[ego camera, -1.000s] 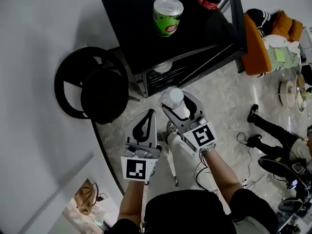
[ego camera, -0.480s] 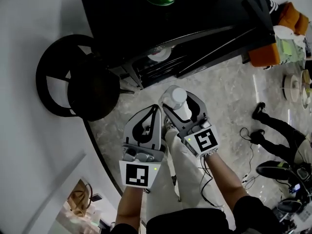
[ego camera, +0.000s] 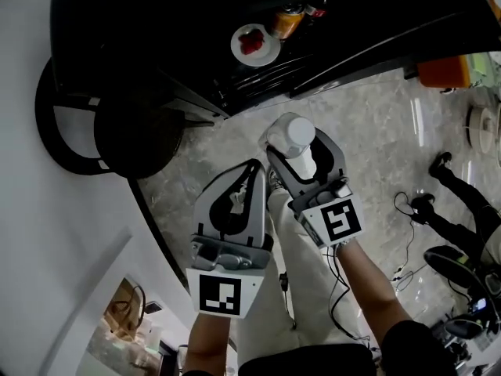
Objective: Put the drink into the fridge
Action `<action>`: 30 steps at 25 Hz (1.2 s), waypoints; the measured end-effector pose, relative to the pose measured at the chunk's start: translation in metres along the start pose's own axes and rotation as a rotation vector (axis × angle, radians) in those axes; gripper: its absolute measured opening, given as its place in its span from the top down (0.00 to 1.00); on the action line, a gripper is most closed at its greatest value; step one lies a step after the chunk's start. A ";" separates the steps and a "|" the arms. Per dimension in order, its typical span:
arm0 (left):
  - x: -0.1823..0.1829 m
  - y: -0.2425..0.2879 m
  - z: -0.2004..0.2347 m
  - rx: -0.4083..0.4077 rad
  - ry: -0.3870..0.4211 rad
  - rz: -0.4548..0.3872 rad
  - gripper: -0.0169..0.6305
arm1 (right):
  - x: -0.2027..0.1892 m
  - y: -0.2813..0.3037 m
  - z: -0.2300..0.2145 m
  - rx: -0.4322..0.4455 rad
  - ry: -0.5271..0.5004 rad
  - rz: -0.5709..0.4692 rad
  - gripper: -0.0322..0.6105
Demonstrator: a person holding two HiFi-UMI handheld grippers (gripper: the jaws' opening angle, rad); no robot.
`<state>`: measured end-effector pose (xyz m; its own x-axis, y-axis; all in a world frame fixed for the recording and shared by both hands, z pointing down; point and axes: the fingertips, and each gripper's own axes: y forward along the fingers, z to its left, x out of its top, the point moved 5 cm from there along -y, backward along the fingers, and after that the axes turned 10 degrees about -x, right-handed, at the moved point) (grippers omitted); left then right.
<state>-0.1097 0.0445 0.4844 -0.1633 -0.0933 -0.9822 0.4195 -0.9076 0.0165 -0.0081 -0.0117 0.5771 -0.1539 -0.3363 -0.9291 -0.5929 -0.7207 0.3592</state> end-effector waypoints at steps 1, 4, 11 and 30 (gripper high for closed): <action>-0.003 0.001 0.000 0.003 -0.006 0.000 0.96 | 0.000 0.003 -0.001 -0.001 -0.006 -0.001 0.48; -0.008 0.004 0.002 0.013 -0.024 -0.005 0.96 | 0.002 0.014 -0.006 -0.008 -0.040 -0.008 0.48; -0.001 0.012 0.008 0.021 -0.023 -0.036 0.96 | 0.019 0.049 -0.006 0.029 -0.097 -0.036 0.48; -0.001 0.007 0.013 0.079 -0.030 -0.019 0.96 | 0.069 0.153 -0.017 0.057 -0.141 -0.129 0.48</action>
<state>-0.1181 0.0327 0.4880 -0.1977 -0.0865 -0.9764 0.3441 -0.9388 0.0135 -0.0965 -0.1554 0.5691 -0.1805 -0.1520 -0.9718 -0.6582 -0.7155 0.2342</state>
